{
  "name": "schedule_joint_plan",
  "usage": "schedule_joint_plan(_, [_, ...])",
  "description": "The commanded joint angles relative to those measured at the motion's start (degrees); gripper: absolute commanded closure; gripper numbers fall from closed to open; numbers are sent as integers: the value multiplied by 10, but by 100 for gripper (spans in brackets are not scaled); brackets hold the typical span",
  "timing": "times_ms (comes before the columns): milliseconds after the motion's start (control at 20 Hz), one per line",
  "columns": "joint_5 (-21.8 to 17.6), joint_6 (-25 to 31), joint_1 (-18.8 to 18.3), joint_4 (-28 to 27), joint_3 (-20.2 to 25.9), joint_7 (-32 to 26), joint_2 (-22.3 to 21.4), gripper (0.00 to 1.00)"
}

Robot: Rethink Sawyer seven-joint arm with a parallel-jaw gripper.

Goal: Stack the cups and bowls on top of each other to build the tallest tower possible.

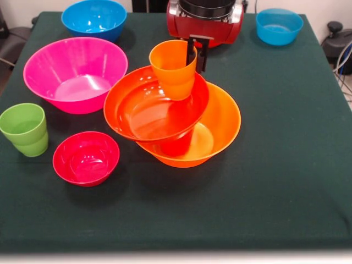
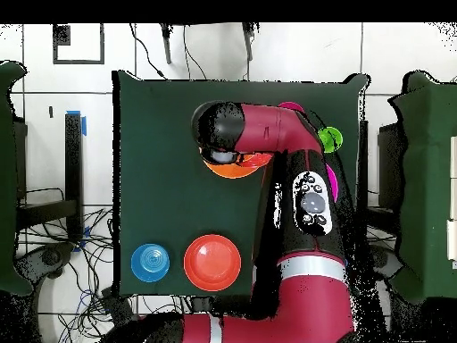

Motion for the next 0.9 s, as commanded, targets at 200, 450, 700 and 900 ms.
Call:
schedule_joint_plan(200, [7, 11, 14, -24, 24, 49, 21, 100])
schedule_joint_plan(450, [7, 7, 18, -23, 21, 55, 24, 100])
schedule_joint_plan(700, [7, 6, 21, -29, 20, 59, 29, 100])
schedule_joint_plan(900, [5, 6, 24, -35, 18, 59, 33, 100])
